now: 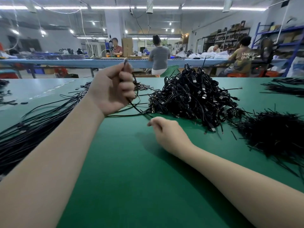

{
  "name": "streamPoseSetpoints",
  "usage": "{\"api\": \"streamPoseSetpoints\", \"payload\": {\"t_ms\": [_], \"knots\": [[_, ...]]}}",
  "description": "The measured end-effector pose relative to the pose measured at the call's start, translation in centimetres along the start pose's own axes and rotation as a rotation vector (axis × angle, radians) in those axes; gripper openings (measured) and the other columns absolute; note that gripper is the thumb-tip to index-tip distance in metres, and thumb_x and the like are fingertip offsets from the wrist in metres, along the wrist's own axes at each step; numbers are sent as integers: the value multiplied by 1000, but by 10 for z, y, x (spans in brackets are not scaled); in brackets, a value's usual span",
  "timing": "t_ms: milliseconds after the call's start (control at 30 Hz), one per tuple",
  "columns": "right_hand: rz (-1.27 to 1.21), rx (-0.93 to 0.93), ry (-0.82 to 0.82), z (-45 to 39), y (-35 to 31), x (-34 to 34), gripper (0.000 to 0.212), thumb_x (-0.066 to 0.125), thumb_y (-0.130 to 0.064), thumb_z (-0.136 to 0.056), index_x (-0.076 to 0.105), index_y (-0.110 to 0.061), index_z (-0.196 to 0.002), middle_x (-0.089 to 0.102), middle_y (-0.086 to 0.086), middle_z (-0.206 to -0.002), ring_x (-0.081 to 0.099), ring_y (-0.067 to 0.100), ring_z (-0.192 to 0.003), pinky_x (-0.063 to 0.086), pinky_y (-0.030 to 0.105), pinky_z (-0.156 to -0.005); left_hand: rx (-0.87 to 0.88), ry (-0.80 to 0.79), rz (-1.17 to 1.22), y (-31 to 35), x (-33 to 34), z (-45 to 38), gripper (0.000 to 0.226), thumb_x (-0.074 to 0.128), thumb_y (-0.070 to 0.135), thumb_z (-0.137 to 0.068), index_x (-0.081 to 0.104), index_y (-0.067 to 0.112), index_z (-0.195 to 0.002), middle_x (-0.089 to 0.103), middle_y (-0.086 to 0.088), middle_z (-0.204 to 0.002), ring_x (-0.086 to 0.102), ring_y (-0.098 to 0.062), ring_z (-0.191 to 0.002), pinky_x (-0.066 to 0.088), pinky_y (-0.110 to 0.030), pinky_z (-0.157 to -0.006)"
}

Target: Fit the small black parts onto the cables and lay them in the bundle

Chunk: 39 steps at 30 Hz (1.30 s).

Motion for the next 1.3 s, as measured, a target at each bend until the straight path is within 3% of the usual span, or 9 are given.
{"api": "streamPoseSetpoints", "payload": {"t_ms": [67, 200, 333, 500, 667, 800, 967, 1100, 1300], "knots": [[62, 119, 174, -2, 15, -22, 26, 44, -41, -98, 63, -25, -91, 53, -8, -61, 52, 20, -60, 34, 29, -55, -185, -114, -328, -16, 5, 6, 21, 56, 31, -86, 68, 19, -74, 49, 9, -47, 40, -4, -38, 26, -19, -44], [18, 13, 403, 5, -1, -38, 27, 49, -40, -96, 53, -23, -75, 56, -7, -64, 52, 19, -64, 36, 33, -55, -505, -24, -933, -64, -1, 2, 45, 34, 33, -102, 71, 11, -89, 72, 0, -76, 64, -10, -60, 43, -19, -53], [-142, -119, 432, 11, -18, -39, 20, 43, -26, -100, 61, -18, -94, 63, -3, -77, 55, 22, -71, 44, 41, -62, -282, 173, -908, -47, -4, -9, 43, 40, 34, -102, 72, 13, -83, 75, -3, -90, 71, -13, -87, 54, -24, -83], [-112, -194, 386, 12, -24, -32, 21, 46, -26, -99, 60, -13, -91, 60, -6, -71, 53, 20, -66, 45, 43, -60, -241, 137, -1422, -35, -4, -6, 38, 46, 45, -98, 75, 30, -81, 60, 15, -69, 51, -10, -68, 41, -26, -67], [-261, -260, 236, 8, -25, -18, 19, 46, -21, -100, 64, -17, -104, 48, -21, -53, 41, 2, -47, 27, 22, -49, 58, 367, -597, -19, -1, -18, 33, 41, 37, -102, 64, 15, -111, 70, 3, -99, 67, -10, -92, 53, -21, -78], [-187, -132, 21, 3, -7, 2, 22, 43, -29, -100, 64, -26, -97, 46, -20, -47, 33, 9, -41, 27, 28, -48, 136, 157, 46, 3, 12, -9, 40, 37, 33, -103, 71, 14, -93, 69, 6, -75, 66, -6, -65, 51, -17, -57], [-69, 169, 166, -9, 29, -26, 42, 49, -47, -95, 60, -16, -70, 48, -7, -48, 40, 7, -44, 30, 28, -49, -116, -3, -520, -18, 17, -1, 38, 39, 26, -99, 63, 15, -72, 35, 9, -39, 25, -4, -32, 14, -20, -40], [-214, 52, 418, -11, 11, -53, 36, 51, -41, -95, 52, -19, -67, 50, -11, -52, 44, 3, -51, 31, 18, -47, -376, 69, -1101, -66, 9, -5, 37, 36, 32, -104, 65, 9, -108, 71, -4, -83, 47, -8, -51, 35, -18, -46], [-239, -131, 272, -3, -11, -24, 19, 44, -21, -99, 60, -17, -88, 51, -15, -59, 41, 8, -53, 34, 31, -54, -62, 261, -226, -57, 6, -23, 36, 35, 32, -104, 66, 13, -105, 74, 0, -94, 68, -10, -86, 53, -23, -76]]}}
Point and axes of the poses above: each hand's wrist, its own z-axis away from the middle knuckle, its own x-axis out of the palm, y = z × x, the point moved 7 cm from there along -z, towards the middle knuckle
